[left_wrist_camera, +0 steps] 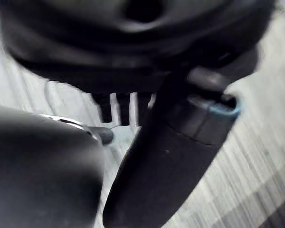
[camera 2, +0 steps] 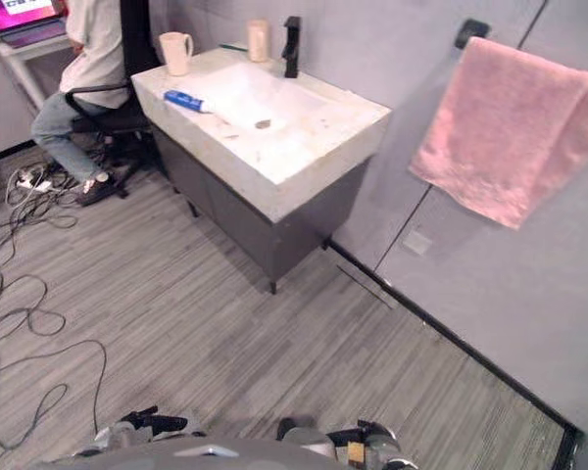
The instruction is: Organize the bathroom.
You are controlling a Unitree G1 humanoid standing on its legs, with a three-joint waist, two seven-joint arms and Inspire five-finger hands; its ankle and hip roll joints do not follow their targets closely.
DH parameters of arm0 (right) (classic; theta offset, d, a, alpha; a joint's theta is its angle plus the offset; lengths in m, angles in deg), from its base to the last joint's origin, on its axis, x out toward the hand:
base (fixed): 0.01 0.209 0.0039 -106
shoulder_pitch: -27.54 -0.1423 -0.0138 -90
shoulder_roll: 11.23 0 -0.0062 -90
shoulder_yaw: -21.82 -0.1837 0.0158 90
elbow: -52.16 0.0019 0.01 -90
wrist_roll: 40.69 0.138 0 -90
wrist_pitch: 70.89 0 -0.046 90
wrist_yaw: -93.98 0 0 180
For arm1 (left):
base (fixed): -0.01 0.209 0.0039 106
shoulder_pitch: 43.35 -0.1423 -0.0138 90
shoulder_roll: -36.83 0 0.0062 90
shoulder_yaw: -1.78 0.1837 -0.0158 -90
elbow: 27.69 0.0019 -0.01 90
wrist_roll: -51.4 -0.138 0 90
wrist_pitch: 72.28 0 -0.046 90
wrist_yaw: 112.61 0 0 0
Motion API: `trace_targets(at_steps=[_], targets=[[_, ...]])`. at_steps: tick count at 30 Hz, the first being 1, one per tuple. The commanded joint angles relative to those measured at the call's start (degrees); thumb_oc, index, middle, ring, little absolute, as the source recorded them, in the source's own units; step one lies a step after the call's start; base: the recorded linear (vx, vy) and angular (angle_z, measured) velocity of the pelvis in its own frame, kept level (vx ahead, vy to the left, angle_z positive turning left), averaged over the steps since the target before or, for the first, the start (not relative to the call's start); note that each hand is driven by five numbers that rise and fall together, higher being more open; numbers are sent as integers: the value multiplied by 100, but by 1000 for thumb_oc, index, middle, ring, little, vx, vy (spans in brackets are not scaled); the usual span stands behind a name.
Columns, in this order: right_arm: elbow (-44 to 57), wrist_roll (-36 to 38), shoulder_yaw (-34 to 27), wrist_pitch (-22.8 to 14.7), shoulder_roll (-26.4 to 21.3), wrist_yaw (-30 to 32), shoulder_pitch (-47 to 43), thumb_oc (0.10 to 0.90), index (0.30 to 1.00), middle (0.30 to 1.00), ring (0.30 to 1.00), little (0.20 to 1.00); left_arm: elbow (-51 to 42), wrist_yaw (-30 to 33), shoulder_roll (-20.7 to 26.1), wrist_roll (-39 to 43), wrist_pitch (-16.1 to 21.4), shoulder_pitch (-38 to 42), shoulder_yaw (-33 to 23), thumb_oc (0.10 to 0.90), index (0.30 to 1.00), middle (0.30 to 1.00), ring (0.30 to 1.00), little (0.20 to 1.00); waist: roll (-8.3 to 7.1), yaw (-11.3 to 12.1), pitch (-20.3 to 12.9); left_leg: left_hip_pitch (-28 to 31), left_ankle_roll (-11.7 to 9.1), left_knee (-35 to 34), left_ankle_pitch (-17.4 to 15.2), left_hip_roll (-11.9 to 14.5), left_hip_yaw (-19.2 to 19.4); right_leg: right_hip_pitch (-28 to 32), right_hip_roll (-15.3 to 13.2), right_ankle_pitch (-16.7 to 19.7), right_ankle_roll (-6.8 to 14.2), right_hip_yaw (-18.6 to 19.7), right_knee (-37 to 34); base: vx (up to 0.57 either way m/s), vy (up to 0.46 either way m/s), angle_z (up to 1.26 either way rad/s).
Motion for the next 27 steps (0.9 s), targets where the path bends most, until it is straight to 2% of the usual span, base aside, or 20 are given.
trace_targets(at_steps=[1,2,3,4,6,9,12,13,14,15,16,17,19,20,22,23,24,25,26,27], targets=[[-133,-477,-78,-35,-146,22,-73,800,900,900,900,900,26,250,254,-193,111,75,-163,800,900,900,900,900,-49,87,-101,-6,-26,-376,673,153,-161,-183,-26,126,496,180,87,143,263,40],[-139,-535,-81,-56,-157,18,-75,800,900,900,900,900,38,260,251,-202,90,73,-182,800,900,900,900,900,-42,95,-105,-3,-60,-451,740,218,-151,-160,-33,111,503,171,80,185,356,45],[-139,-642,-39,-120,-199,20,-80,800,900,900,900,900,71,375,239,-360,23,81,-216,800,900,900,900,900,-15,131,-118,-26,-181,-686,961,437,-71,-94,-92,64,544,87,73,186,394,31],[-129,-547,-29,-106,-227,57,-96,800,900,900,900,900,100,402,243,-492,-18,89,-209,800,900,900,900,900,2,153,-118,-100,-236,-730,1044,537,-41,-77,-141,27,567,42,104,218,504,25],[-120,-337,-76,-99,-290,118,-164,800,900,900,900,900,191,460,252,-610,-72,84,-193,800,900,900,900,900,19,184,-98,-245,-280,-646,1055,616,-45,-115,-302,-63,619,-29,264,152,427,31],[-65,-352,-76,-133,-335,124,-272,800,900,900,900,900,297,485,284,-672,-126,43,-244,800,900,900,900,900,53,233,-76,-348,-260,-384,857,464,-261,-356,-682,-128,802,78,703,171,454,26],[82,-200,-109,-140,-299,90,-253,800,900,900,900,900,339,478,331,-790,-169,28,-190,800,900,900,900,900,21,267,-36,-576,-37,81,575,131,-402,-494,-1103,-143,978,361,1267,214,431,8],[108,-227,-112,-128,-288,78,-242,800,900,900,900,900,344,485,329,-767,-199,27,-166,800,900,900,900,900,25,258,-31,-579,18,104,548,70,-400,-620,-1245,0,988,434,1552,170,362,0],[121,-183,-109,-137,-271,79,-224,800,900,900,900,900,364,489,315,-681,-208,25,-94,800,900,900,900,900,65,215,0,-538,129,110,494,-44,-410,-931,-1489,452,959,605,2132,149,312,4],[119,-157,-108,-139,-266,80,-219,800,900,900,900,900,371,477,311,-675,-210,24,-74,800,900,900,900,900,74,205,6,-524,159,107,477,-77,-409,-1014,-1533,549,949,652,2242,257,465,0],[77,-175,-181,-181,-278,3,-179,800,900,900,900,900,425,397,326,-769,-140,4,-20,800,900,900,900,900,160,167,85,-406,299,76,369,-226,-443,-1457,-1694,1081,904,799,2979,228,364,2],[65,-193,-194,-197,-280,-25,-164,800,900,900,900,900,431,376,339,-820,-129,-5,-20,800,900,900,900,900,184,152,112,-359,332,61,345,-257,-458,-1558,-1688,1164,893,843,3140,325,475,2],[25,-249,-166,-184,-284,-91,-123,800,900,900,900,900,421,356,401,-933,-80,-26,30,800,900,900,900,900,247,22,166,-177,457,-69,276,-400,-558,-1872,-1156,1053,879,930,3428,317,321,10],[-24,-272,-104,-157,-263,-79,-100,800,900,900,900,900,399,347,428,-916,-22,-7,135,800,900,900,900,900,171,-104,178,-26,535,-137,176,-613,-650,-2089,-790,983,886,851,3314,391,226,14],[-60,-281,-53,-139,-243,-61,-81,800,900,900,900,900,348,378,425,-957,14,47,170,800,900,900,900,900,56,-198,191,105,576,-127,43,-807,-711,-2248,-650,1013,922,664,2901,380,145,24],[-70,-202,-17,-105,-223,-21,-63,800,900,900,900,900,297,447,400,-959,47,104,195,800,900,900,900,900,-49,-280,199,243,581,-102,-124,-955,-732,-2277,-504,902,956,369,2239,409,87,27],[-73,-167,8,-77,-216,-14,-52,800,900,900,900,900,258,469,377,-913,80,144,229,800,900,900,900,900,-189,-351,160,333,581,-133,-228,-1182,-767,-2368,-335,950,963,230,1645,591,117,26],[-73,-109,18,-72,-240,-8,23,800,900,900,900,900,190,480,349,-871,105,177,300,800,900,900,900,900,-222,-459,186,537,589,-122,-463,-1337,-913,-2323,-53,1142,944,-10,868,615,149,4],[-85,-205,-23,-73,-259,-41,107,800,900,900,900,900,157,509,301,-854,186,229,356,800,900,900,900,900,-269,-552,169,713,607,-120,-607,-1513,-1030,-2433,138,1341,897,-231,466,528,148,14],[-88,-222,-32,-56,-265,-46,131,800,900,900,900,900,150,515,281,-838,223,247,366,800,900,900,900,900,-266,-576,171,762,614,-117,-649,-1544,-1050,-2448,187,1374,880,-269,422,441,156,29]])
